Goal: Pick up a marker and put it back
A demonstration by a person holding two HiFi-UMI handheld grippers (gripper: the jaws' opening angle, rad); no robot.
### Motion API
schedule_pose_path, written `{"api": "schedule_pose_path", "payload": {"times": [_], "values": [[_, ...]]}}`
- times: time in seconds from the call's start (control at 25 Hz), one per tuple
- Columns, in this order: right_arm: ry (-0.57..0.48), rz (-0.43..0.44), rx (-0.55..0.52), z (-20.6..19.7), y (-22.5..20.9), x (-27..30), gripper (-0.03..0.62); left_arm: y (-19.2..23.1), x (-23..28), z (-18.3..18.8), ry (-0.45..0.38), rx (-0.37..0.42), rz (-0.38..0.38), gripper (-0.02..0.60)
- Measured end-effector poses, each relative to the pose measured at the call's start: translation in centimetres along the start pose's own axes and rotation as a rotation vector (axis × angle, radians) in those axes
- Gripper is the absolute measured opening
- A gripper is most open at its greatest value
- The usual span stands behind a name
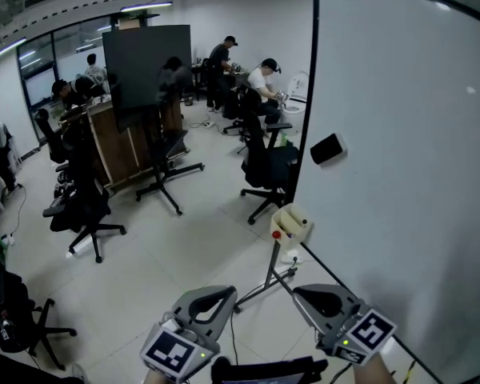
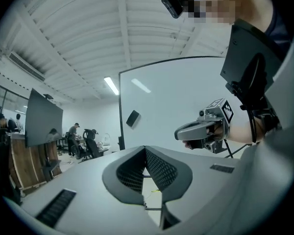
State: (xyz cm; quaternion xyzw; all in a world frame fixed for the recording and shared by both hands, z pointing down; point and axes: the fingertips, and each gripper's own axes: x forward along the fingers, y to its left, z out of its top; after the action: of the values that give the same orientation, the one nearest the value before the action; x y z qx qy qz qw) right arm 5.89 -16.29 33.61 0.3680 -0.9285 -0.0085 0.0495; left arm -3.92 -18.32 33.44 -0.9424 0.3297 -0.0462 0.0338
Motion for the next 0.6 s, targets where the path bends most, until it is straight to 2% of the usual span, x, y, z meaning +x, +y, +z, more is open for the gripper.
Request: {"api": "schedule_pose_path", "payload": {"times": [0.32, 0.6], "values": [[0.035, -0.178, -0.011, 0.8, -2.8, 7.4, 0.012, 9.3, 2.3, -0.6, -0.022, -0.034, -0.129, -0.005], [0.071, -0.288, -0.014, 0.7, -4.6, 10.4, 0.012, 12.6, 3.8, -1.5, -0.028, -0.026, -0.230, -0.005]]}}
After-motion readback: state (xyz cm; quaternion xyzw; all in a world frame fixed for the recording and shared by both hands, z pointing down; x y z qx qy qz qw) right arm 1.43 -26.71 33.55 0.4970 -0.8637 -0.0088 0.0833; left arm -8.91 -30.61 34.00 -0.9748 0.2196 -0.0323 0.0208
